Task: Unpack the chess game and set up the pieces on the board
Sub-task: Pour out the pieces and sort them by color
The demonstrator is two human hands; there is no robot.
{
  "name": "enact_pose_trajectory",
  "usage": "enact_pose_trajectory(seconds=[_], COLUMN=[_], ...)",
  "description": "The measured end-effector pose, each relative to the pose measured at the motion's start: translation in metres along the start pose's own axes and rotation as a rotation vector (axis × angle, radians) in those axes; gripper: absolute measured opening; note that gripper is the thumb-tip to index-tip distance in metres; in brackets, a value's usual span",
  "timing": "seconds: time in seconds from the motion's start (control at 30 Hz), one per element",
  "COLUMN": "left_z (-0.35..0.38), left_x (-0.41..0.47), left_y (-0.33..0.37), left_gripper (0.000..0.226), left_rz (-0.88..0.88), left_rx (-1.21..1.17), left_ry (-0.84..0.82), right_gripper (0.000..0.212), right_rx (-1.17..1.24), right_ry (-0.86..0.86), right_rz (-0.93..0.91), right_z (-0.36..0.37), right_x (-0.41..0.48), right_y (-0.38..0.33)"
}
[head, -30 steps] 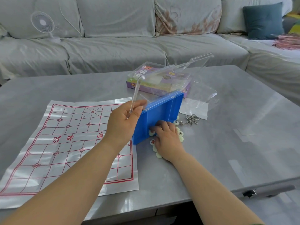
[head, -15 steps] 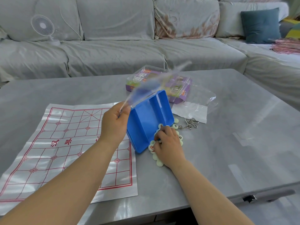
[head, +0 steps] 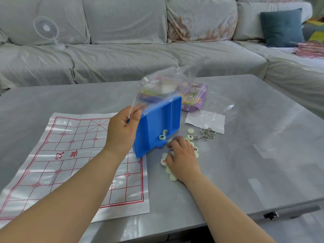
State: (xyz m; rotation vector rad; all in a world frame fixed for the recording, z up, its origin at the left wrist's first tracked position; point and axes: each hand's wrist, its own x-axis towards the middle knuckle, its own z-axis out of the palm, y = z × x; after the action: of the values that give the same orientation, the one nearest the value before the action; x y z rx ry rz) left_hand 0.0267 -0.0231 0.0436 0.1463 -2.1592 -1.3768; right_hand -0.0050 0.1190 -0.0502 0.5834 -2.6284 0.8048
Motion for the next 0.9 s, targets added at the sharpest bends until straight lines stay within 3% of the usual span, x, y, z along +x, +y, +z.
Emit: enact_pose_trajectory(seconds=[0.13,0.27,0.9], left_z=[0.005,0.003,0.003], left_x=[-0.006,-0.006,-0.001], left_y=[0.004,0.002,-0.006], left_gripper=[0.023,0.022,0.019], left_rz=[0.021,0.008,-0.094], left_rx=[0.027,-0.002,-0.065], left_ry=[-0.056,-0.098,-0.099], right_gripper=[0.050,0.053,0.045], right_rx=[-0.006,-0.088,-0.199], right_ry=[-0.182,-0.386,-0.432], right_rz=[0.020,0.042,0.038], right_z=[-0.009,-0.014,-0.013], right_x=[0.002,0.014,0.028], right_y=[-0.005,-0.001,-0.002])
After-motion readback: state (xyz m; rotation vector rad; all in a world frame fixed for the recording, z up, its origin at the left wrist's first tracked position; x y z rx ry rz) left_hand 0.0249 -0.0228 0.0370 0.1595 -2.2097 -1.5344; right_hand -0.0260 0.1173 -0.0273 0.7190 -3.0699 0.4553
